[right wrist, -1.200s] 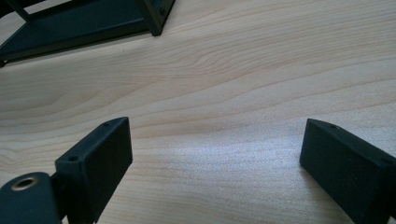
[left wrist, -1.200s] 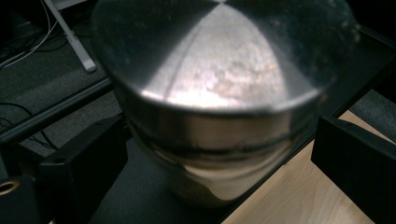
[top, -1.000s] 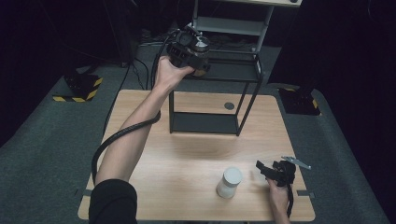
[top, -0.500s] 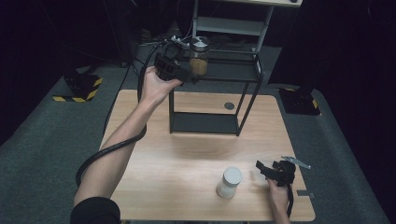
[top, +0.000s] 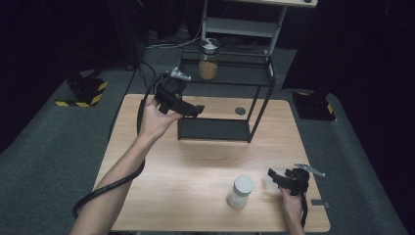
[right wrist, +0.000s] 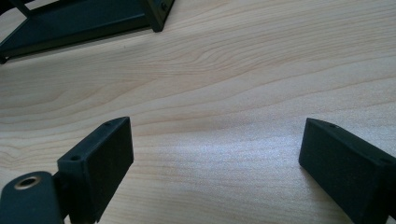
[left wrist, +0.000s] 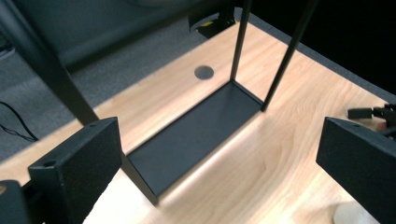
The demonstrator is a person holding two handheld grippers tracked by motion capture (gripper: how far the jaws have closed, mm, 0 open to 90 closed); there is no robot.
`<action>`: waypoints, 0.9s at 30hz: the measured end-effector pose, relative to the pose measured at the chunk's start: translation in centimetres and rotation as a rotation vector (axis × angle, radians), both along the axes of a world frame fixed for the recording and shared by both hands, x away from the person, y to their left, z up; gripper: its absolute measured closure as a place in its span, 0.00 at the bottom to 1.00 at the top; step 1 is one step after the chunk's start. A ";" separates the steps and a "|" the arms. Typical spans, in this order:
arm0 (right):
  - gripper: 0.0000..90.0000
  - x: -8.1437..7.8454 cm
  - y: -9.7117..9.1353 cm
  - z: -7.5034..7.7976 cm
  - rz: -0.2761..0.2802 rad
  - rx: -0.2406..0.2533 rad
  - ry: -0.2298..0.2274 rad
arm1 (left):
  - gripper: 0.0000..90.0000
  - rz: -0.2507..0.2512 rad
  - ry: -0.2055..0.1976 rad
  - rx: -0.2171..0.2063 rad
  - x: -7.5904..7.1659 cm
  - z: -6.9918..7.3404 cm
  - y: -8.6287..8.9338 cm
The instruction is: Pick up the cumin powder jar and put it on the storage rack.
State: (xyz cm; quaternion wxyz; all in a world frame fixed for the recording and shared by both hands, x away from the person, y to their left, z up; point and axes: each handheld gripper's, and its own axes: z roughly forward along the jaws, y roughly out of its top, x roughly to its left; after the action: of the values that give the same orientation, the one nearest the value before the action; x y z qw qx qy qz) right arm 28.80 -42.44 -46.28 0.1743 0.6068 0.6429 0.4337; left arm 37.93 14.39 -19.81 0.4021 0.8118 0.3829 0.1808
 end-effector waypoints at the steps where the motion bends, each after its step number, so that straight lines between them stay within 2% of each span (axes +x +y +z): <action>1: 0.10 0.0 0.0 0.0 0.000 -0.001 -0.001 | 0.01 0.003 0.000 0.002 -0.4 -0.6 0.1; 6: 0.10 0.0 0.0 0.0 0.003 -0.001 -0.001 | 0.01 0.002 -0.019 0.006 -2.5 -3.7 0.4; 9: 0.10 0.0 0.0 0.0 0.004 -0.002 0.000 | 0.01 0.003 -0.017 0.035 -3.5 -5.7 0.2; 13: 0.10 0.0 0.0 0.0 0.004 -0.005 0.000 | 0.01 0.005 -0.003 0.041 -4.2 -7.9 0.1; 20: 0.10 0.0 0.1 0.1 0.003 -0.009 0.002 | 0.02 0.038 0.008 0.023 -5.4 -12.2 0.4; 21: 0.10 0.0 0.1 0.1 0.002 -0.010 0.002 | 0.02 0.051 0.008 0.038 -5.7 -13.0 0.2; 23: 0.10 0.0 0.2 0.1 0.001 -0.012 0.002 | 0.01 0.069 0.020 0.037 -6.0 -14.2 0.2; 27: 0.10 0.0 0.3 0.1 0.000 -0.017 0.003 | 0.01 0.091 0.070 0.023 -5.9 -16.9 0.3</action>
State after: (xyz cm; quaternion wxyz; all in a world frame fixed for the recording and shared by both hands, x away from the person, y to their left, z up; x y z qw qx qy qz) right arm 28.85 -42.16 -46.14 0.1783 0.6061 0.6466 0.4274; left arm 32.03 14.71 -36.70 0.3706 0.8038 0.4314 0.1747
